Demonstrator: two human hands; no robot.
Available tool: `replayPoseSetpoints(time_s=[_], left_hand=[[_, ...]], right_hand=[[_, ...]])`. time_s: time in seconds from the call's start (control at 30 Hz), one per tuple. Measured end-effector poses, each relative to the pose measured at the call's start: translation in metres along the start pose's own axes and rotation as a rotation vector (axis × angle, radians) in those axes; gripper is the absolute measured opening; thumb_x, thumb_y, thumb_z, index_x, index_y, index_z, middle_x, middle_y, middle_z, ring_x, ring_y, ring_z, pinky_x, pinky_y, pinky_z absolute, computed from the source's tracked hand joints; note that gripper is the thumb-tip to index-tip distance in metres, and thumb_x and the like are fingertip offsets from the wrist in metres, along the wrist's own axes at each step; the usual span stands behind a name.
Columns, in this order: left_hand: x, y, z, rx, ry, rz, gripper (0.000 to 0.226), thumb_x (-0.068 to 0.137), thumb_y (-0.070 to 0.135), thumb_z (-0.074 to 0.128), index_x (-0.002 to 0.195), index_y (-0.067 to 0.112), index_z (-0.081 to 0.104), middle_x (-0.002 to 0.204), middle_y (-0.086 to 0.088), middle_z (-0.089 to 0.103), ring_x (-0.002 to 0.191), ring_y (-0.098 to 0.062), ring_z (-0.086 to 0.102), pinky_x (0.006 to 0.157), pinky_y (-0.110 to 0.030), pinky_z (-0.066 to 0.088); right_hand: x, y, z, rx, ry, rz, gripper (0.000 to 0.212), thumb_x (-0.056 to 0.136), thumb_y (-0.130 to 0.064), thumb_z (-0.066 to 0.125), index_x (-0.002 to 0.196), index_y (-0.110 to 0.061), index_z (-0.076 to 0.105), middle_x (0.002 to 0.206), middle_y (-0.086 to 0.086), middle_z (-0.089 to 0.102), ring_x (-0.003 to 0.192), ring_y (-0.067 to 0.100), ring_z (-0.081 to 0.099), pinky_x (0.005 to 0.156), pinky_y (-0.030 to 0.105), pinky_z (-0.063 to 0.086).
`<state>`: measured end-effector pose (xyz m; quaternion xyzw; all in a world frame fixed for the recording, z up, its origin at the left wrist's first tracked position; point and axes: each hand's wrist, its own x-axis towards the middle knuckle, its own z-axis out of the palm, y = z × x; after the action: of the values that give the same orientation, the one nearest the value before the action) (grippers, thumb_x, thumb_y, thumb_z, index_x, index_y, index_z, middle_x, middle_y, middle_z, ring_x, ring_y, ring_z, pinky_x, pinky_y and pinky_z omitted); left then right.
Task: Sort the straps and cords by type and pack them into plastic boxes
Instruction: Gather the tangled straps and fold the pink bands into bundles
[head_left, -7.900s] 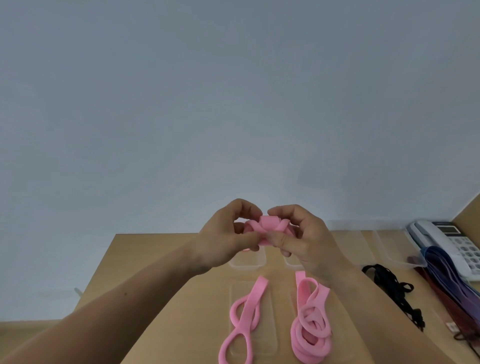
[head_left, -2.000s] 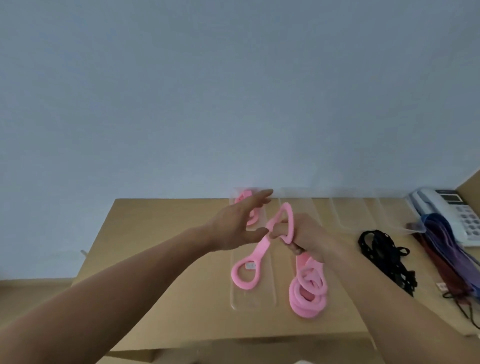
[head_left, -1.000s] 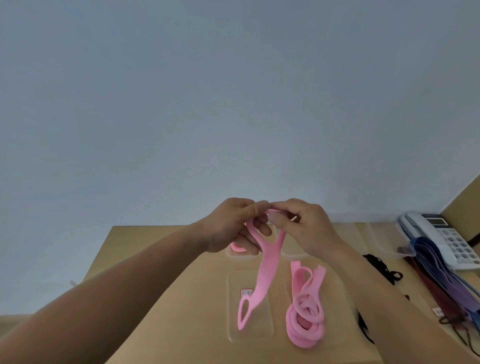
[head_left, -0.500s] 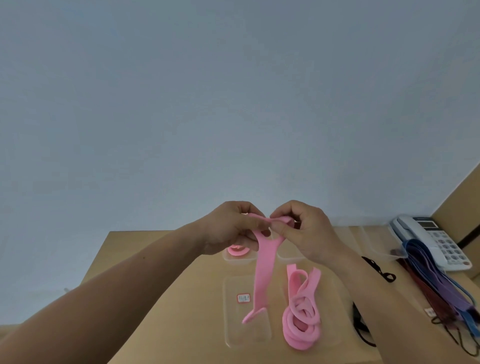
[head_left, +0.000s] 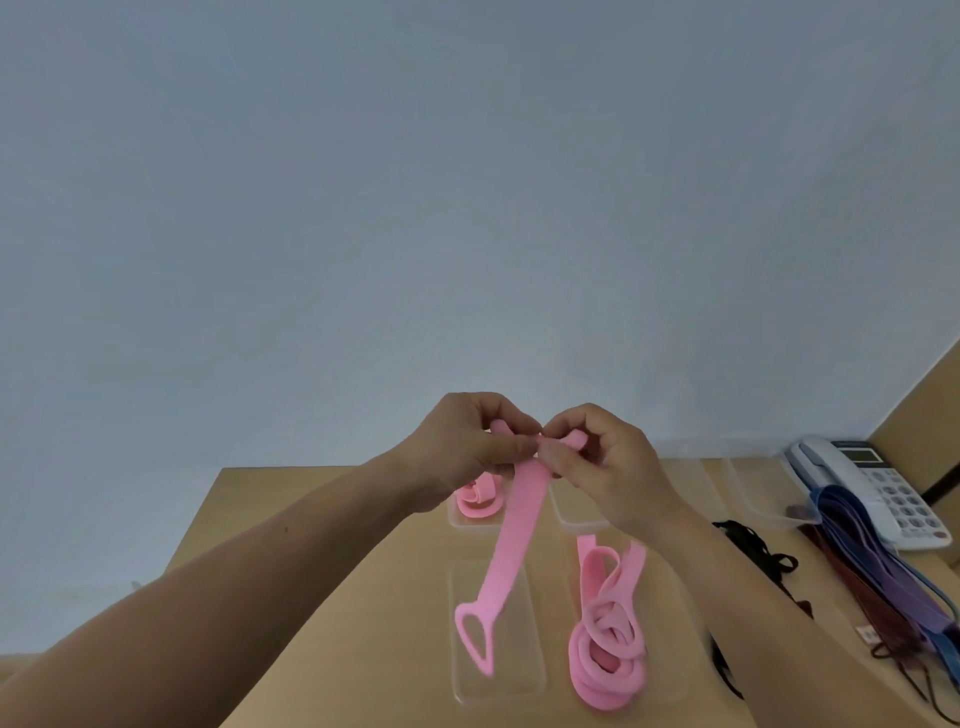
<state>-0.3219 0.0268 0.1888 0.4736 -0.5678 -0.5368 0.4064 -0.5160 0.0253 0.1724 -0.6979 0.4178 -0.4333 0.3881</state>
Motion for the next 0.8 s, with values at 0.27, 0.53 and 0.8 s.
replayPoseSetpoints(time_s=[0.27, 0.53, 0.8], left_hand=[[0.003, -0.006, 0.004, 0.105, 0.055, 0.129, 0.039, 0.082, 0.008, 0.076, 0.116, 0.023, 0.063, 0.1, -0.003, 0.073, 0.088, -0.017, 0.073, 0.085, -0.029, 0.058], [-0.001, 0.003, 0.0, 0.036, -0.106, -0.058, 0.014, 0.091, 0.014, 0.069, 0.096, 0.002, 0.065, 0.081, -0.013, 0.074, 0.069, -0.024, 0.069, 0.068, -0.034, 0.059], [-0.001, 0.008, 0.001, -0.205, -0.147, -0.189, 0.013, 0.094, 0.014, 0.061, 0.098, 0.001, 0.059, 0.082, -0.016, 0.068, 0.067, -0.027, 0.066, 0.065, -0.034, 0.056]], right_hand=[[0.005, -0.002, -0.002, 0.122, 0.045, 0.077, 0.008, 0.089, -0.006, 0.069, 0.095, -0.012, 0.069, 0.068, 0.002, 0.068, 0.061, 0.019, 0.065, 0.058, 0.026, 0.053], [0.005, -0.003, -0.001, -0.011, 0.075, -0.035, 0.029, 0.086, 0.001, 0.069, 0.087, -0.028, 0.068, 0.075, -0.016, 0.069, 0.069, 0.008, 0.065, 0.067, 0.021, 0.054], [0.004, 0.003, 0.001, -0.2, 0.067, -0.286, 0.021, 0.083, 0.007, 0.069, 0.088, -0.013, 0.068, 0.089, -0.01, 0.067, 0.084, 0.007, 0.064, 0.074, 0.014, 0.05]])
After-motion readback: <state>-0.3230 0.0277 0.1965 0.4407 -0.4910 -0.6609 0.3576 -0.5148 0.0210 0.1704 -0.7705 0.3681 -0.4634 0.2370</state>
